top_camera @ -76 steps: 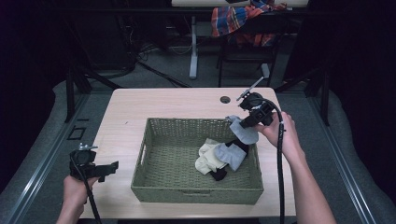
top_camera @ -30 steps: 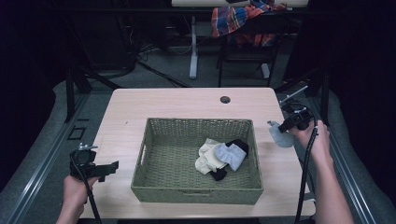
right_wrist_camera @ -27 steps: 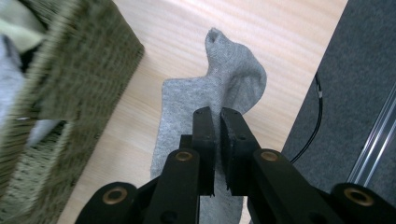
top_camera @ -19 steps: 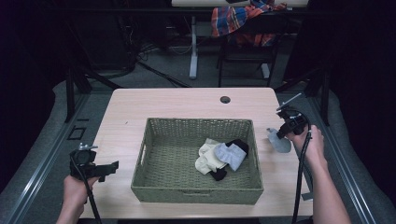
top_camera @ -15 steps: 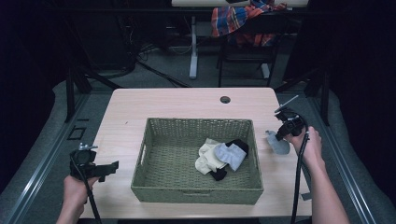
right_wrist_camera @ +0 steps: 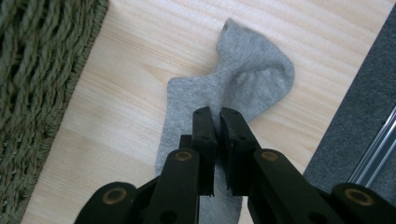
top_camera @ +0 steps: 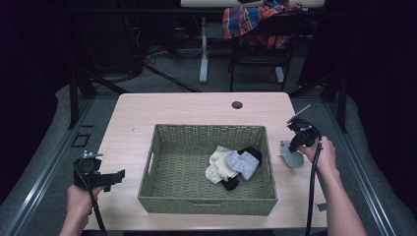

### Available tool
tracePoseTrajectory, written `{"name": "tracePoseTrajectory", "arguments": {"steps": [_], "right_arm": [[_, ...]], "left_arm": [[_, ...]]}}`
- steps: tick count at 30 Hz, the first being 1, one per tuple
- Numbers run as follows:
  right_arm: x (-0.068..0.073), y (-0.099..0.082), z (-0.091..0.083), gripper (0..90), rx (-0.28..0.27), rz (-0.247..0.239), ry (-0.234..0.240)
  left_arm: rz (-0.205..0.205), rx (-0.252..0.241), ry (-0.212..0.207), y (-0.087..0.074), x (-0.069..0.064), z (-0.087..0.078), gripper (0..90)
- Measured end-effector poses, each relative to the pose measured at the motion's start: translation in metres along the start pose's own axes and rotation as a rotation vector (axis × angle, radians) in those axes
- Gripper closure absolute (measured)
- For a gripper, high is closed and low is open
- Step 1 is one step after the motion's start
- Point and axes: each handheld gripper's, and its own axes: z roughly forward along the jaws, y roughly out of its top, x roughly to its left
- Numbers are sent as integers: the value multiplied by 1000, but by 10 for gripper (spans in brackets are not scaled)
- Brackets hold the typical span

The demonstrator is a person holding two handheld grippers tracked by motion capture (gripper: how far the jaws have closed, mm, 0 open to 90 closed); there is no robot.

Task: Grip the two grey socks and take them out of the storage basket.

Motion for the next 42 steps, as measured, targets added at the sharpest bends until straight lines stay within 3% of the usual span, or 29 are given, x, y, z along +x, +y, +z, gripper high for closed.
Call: {"name": "tracePoseTrajectory", "arguments": {"steps": [6,10,12,14,15,17,18,23,29,34,36,39,42], "right_arm": [[0,0,-1,781,-12,-2,6],[-2,0,-7,595,-24,3,14],[-3,0,-17,498,-35,1,20],[-2,-1,-21,467,-65,12,28],[0,-1,-34,384,-86,-4,56],[1,-1,-39,355,-82,-20,64],[4,-2,-51,295,-99,-45,66],[12,-2,-68,175,-137,-64,62],[34,1,-87,120,-169,-129,56],[66,6,-97,106,-186,-232,78],[69,6,-98,101,-188,-244,80],[90,10,-98,71,-191,-295,92],[99,11,-97,65,-186,-324,105]], "left_arm": [[0,0,0,0,0,0,28],[-1,-1,0,0,0,0,28],[0,-1,-1,0,0,0,28],[0,0,-1,0,0,0,28],[2,-2,0,0,0,0,28],[0,0,0,0,0,0,28],[1,1,1,0,0,0,28],[2,-2,1,0,0,0,28],[2,0,0,0,0,0,28],[2,0,1,0,0,0,28],[2,0,1,0,0,0,28],[2,0,0,0,0,0,28],[2,1,0,0,0,0,28]]}}
